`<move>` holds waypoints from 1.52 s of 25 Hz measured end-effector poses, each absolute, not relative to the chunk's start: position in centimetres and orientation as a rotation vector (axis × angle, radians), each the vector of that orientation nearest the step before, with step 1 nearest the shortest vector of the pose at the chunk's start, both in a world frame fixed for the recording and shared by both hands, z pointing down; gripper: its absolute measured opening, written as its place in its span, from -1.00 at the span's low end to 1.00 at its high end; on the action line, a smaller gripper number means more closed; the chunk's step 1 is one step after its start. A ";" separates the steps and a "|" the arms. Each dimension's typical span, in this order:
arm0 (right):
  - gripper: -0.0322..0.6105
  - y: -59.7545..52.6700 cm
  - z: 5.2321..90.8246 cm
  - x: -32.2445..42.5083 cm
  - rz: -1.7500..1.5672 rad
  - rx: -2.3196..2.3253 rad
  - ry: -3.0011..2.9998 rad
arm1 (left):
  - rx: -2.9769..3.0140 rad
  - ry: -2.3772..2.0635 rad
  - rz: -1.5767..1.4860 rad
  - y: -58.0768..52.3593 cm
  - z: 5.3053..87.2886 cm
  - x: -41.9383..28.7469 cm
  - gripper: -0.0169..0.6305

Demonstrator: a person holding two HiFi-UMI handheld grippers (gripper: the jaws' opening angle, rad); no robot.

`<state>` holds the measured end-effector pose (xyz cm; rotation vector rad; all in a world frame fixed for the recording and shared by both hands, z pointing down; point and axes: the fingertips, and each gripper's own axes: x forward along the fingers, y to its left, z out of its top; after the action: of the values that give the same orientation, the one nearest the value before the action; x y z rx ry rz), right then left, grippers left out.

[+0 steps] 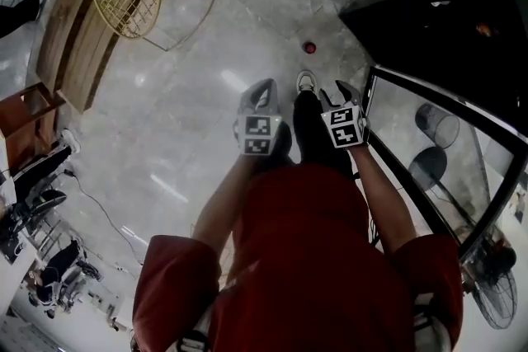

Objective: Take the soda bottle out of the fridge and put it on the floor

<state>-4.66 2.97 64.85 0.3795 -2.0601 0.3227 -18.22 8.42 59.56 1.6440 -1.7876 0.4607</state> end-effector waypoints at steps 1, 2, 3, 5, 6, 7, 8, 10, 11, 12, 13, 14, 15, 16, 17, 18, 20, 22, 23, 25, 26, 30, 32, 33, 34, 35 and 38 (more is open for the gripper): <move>-0.35 3.1 63.8 -4.3 0.334 0.399 -2.066 | 1.654 -1.788 0.461 8.6 58.5 -18.2 -0.95; -0.35 3.2 62.8 -4.0 0.343 0.423 -2.075 | 1.664 -1.791 0.461 8.8 57.6 -18.2 -0.95; -0.35 2.9 61.7 -3.8 0.351 0.454 -2.088 | 1.675 -1.798 0.460 8.8 56.7 -18.4 -0.95; -0.35 2.1 59.3 -3.9 0.371 0.508 -2.125 | 1.695 -1.821 0.461 8.5 54.9 -19.0 -0.95; -0.35 2.0 58.1 -3.9 0.382 0.519 -2.142 | 1.704 -1.829 0.459 8.5 54.1 -19.1 -0.95; -0.35 2.1 56.9 -3.8 0.388 0.520 -2.156 | 1.713 -1.834 0.457 8.5 53.2 -19.1 -0.95; -0.35 2.2 55.7 -3.8 0.388 0.517 -2.170 | 1.724 -1.838 0.457 8.5 52.2 -19.1 -0.95; -0.35 2.5 53.3 -4.1 0.383 0.515 -2.205 | 1.751 -1.847 0.464 8.5 50.2 -19.2 -0.95; -0.35 2.6 52.0 -4.3 0.383 0.516 -2.223 | 1.766 -1.851 0.467 8.6 49.2 -19.2 -0.95; -0.35 2.7 50.8 -4.4 0.387 0.519 -2.239 | 1.781 -1.855 0.468 8.6 48.1 -19.1 -0.95; -0.35 2.8 49.6 -4.4 0.394 0.525 -2.253 | 1.795 -1.860 0.469 8.5 47.1 -19.0 -0.95; -0.35 2.7 48.5 -4.5 0.404 0.535 -2.268 | 1.810 -1.866 0.469 8.4 46.0 -18.8 -0.95; -0.35 2.5 47.4 -4.5 0.416 0.551 -2.283 | 1.827 -1.872 0.469 8.3 45.1 -18.7 -0.95; -0.35 2.3 46.4 -4.5 0.424 0.575 -2.299 | 1.845 -1.877 0.468 8.0 44.1 -18.6 -0.95; -0.35 2.0 45.3 -4.3 0.428 0.605 -2.311 | 1.863 -1.882 0.469 7.9 43.2 -18.4 -0.95; -0.35 1.7 44.4 -4.0 0.429 0.638 -2.318 | 1.880 -1.884 0.473 7.8 42.3 -18.2 -0.95; -0.35 1.2 42.8 -3.4 0.434 0.692 -2.323 | 1.911 -1.884 0.488 7.6 40.8 -17.8 -0.95; -0.35 0.4 41.5 -3.3 0.451 0.731 -2.339 | 1.939 -1.887 0.503 7.1 39.5 -17.9 -0.95; -0.35 0.0 40.9 -3.3 0.454 0.744 -2.350 | 1.949 -1.888 0.506 6.8 38.9 -18.0 -0.95; -0.35 -0.4 39.7 -3.1 0.440 0.769 -2.365 | 1.963 -1.891 0.506 6.6 37.9 -17.9 -0.95; -0.35 -0.6 39.2 -2.9 0.426 0.783 -2.370 | 1.970 -1.892 0.503 6.6 37.5 -17.7 -0.95; -0.35 -1.3 37.4 -2.5 0.396 0.834 -2.394 | 2.003 -1.898 0.477 6.1 35.5 -17.5 -0.95; -0.35 -1.6 36.1 -2.5 0.390 0.849 -2.420 | 2.016 -1.912 0.461 5.6 34.2 -17.6 -0.95; -0.35 -1.6 35.6 -2.4 0.385 0.855 -2.434 | 2.021 -1.922 0.454 5.4 33.7 -17.6 -0.95; -0.35 -1.7 35.1 -2.4 0.379 0.860 -2.448 | 2.024 -1.931 0.447 5.3 33.3 -17.6 -0.95; -0.35 -1.8 34.8 -2.3 0.374 0.866 -2.460 | 2.028 -1.940 0.442 5.2 33.0 -17.5 -0.95; -0.35 -2.1 34.1 -2.0 0.360 0.879 -2.481 | 2.048 -1.952 0.435 4.6 32.2 -17.0 -0.95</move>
<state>-2.01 -2.10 34.11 0.8788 -2.4810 0.3605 -17.04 4.64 32.17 2.0484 -1.9525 0.4353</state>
